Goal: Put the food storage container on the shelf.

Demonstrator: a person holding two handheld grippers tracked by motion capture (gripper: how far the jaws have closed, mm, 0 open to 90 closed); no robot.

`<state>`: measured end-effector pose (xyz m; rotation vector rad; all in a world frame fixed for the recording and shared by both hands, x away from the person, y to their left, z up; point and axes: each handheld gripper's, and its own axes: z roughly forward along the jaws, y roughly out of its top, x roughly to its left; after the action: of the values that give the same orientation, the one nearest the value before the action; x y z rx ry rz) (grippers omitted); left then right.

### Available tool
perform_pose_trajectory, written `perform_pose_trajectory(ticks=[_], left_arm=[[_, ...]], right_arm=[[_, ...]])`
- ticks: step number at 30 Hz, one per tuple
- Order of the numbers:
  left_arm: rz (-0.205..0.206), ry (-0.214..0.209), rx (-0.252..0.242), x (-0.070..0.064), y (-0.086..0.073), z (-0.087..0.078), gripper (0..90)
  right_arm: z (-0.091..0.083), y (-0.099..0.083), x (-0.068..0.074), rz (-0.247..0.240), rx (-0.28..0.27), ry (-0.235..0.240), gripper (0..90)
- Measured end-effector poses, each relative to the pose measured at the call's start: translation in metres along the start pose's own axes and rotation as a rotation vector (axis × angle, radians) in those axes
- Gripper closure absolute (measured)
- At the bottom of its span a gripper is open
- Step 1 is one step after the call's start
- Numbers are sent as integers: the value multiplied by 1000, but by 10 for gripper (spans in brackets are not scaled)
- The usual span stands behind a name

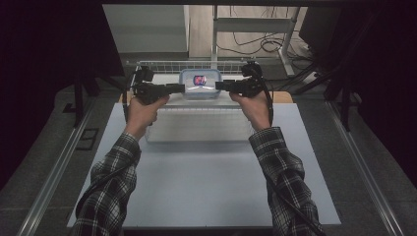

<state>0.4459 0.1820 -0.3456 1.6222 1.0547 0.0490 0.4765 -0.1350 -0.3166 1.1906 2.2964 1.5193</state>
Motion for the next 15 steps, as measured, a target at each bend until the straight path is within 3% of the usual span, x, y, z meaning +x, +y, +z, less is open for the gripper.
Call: perform_pose_trajectory(ticks=[6,15], left_arm=[[14,48,-2,-1,6,2,542],[39,110,-18,-1,6,-2,521]], right_arm=[[3,3,5,-25,-8,-41,573],[2,1,8,-6,5,-13,601]])
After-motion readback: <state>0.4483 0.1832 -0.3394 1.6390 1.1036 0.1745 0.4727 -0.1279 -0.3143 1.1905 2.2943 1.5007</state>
